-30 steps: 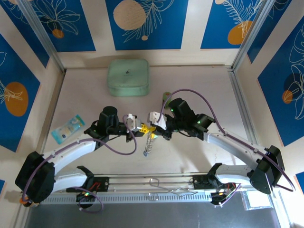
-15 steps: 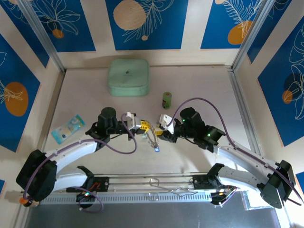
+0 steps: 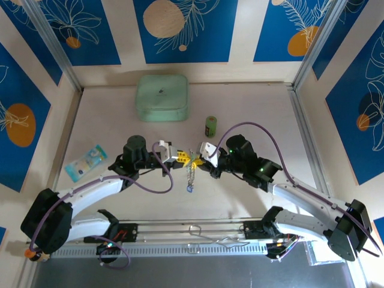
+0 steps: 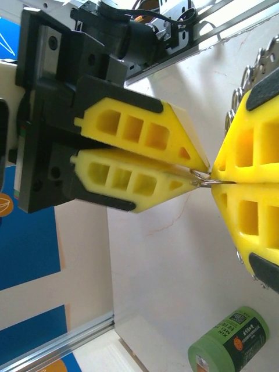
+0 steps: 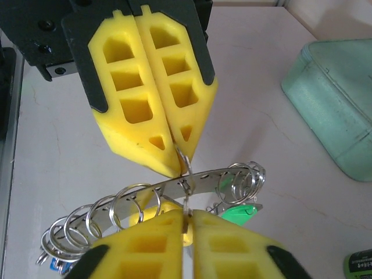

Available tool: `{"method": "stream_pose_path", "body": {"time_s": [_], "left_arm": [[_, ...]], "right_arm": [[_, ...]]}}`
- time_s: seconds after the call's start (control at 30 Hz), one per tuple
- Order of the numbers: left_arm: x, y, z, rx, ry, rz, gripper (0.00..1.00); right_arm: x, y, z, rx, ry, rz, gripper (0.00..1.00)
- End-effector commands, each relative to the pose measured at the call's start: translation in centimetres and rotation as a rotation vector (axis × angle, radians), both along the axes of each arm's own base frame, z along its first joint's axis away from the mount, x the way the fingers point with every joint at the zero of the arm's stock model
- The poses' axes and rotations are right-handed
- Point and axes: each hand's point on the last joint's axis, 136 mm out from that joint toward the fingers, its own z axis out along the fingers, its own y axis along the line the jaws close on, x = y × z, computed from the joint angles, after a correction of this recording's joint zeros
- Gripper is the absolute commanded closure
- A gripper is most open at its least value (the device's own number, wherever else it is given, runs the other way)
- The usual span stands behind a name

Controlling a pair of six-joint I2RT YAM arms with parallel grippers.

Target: Put the keys on the keyring

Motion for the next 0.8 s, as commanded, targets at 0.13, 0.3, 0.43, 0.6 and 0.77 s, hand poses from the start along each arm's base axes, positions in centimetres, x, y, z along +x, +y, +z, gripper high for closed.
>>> {"method": "stream_pose_path", "body": {"time_s": [0.13,0.3,0.43,0.6,0.77], "left_arm": [[-0.7,-0.3,2.1,-0.092,-0.031,-0.040,1.00],[-0.8,-0.3,2.3,-0.111,-0.035,-0.044,1.00],[-0.9,-0.2,2.2,-0.109,-0.060,-0.043,1.00],[-1.5,-0.1,2.0,-0.113,-0.102,-0.070,1.00],[-2.1,-0.1,1.9,-0.119,-0.117,-0.102,1.00]], "right_arm": [[-1.1,1.1,0.1,-0.026,-0.049,0.087,1.00],[-1.3,1.9,0.1,-0.030,-0.075,0.116,1.00],[-0.7,0.9,0.5,0.004,-0.083,0.067,0.85],[-1.5,-0.6,1.9,0.140,0.033,0.101,0.80],[-1.9,-0.1,2.9,0.211,0.100,0.151,0.76]]}}
